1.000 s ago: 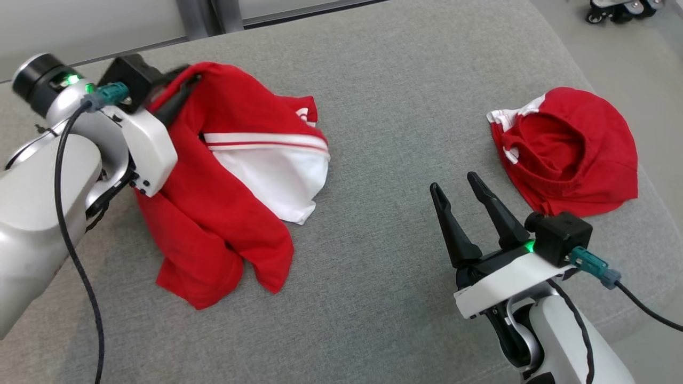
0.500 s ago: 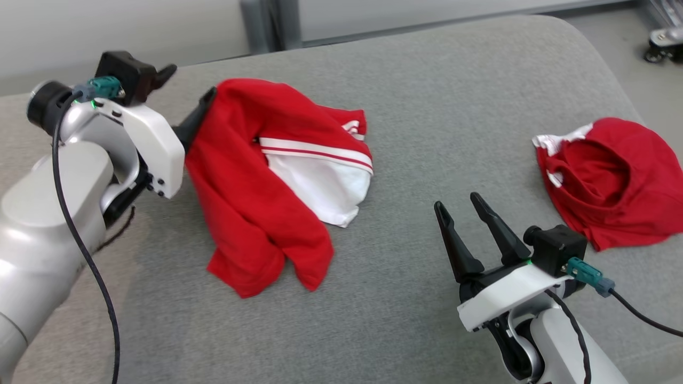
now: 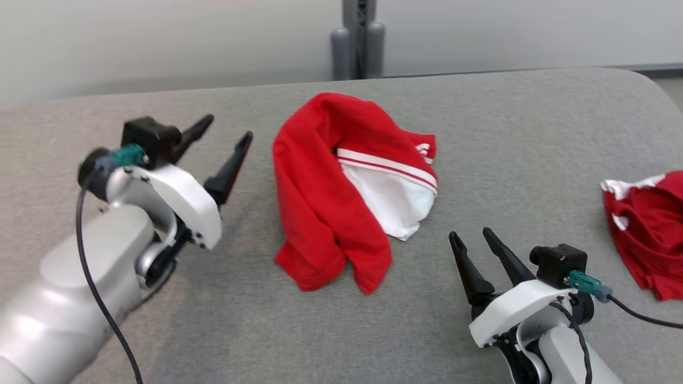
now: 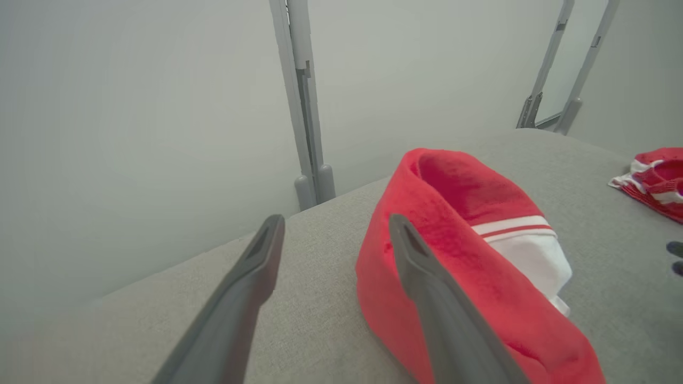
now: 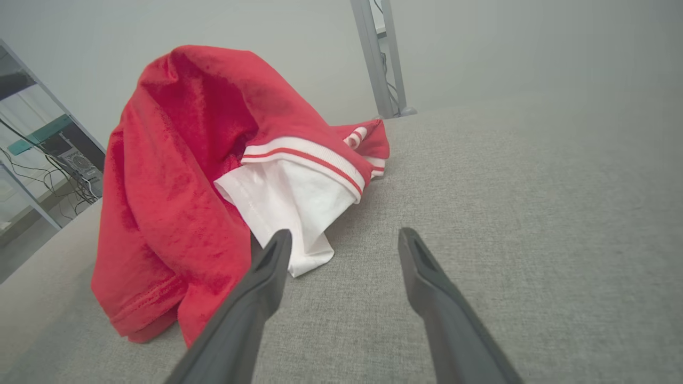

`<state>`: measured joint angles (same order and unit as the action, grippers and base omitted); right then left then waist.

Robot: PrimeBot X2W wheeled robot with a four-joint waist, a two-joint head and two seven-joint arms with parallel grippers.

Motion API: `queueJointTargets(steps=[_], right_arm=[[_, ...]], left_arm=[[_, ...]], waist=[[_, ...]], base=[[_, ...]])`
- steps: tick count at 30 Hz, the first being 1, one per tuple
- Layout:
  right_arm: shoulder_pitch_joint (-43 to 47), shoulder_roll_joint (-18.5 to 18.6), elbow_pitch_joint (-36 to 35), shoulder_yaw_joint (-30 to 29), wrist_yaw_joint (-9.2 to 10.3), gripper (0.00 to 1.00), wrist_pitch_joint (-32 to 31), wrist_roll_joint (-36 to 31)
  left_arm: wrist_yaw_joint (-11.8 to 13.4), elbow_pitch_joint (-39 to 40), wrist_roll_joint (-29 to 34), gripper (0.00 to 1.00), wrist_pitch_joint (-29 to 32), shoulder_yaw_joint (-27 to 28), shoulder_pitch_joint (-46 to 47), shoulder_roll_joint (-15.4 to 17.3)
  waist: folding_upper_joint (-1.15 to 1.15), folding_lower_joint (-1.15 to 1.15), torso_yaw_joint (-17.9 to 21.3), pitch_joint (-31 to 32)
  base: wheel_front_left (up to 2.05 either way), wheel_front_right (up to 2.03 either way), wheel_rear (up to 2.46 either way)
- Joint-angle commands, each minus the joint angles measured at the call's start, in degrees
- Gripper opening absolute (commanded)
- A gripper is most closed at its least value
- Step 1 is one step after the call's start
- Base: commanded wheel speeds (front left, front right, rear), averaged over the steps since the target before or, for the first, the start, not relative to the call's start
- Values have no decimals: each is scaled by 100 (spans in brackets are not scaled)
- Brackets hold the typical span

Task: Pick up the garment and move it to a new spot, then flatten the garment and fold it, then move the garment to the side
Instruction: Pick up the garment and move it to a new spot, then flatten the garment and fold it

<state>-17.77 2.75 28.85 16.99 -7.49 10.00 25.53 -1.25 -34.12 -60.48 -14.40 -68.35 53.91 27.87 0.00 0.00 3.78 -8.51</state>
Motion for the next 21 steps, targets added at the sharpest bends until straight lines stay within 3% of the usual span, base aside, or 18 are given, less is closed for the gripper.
queueJointTargets(steps=[1,8,11,14,21], right_arm=[[-87,31,101,-30,0,100,-23,45],[-572,30,1006,-186,0,100,-46,377],[-870,31,1454,-158,0,100,-73,417],[-1125,31,1901,-117,0,100,-89,438],[-1505,31,2823,-23,0,100,-28,421]], left_arm=[[153,209,9,100,-42,71,-188,42],[1143,1922,343,100,-83,841,-1491,189],[1414,2548,564,100,-84,1303,-2097,141],[1558,2916,819,100,-85,1573,-2589,76],[1566,3146,1194,100,-85,1966,-3109,-59]], waist=[[0,0,-200,62],[0,0,-680,-47],[0,0,-855,-114],[0,0,-1034,-162],[0,0,-1285,-235]], base=[[0,0,0],[0,0,0],[0,0,0],[0,0,0],[0,0,0]])
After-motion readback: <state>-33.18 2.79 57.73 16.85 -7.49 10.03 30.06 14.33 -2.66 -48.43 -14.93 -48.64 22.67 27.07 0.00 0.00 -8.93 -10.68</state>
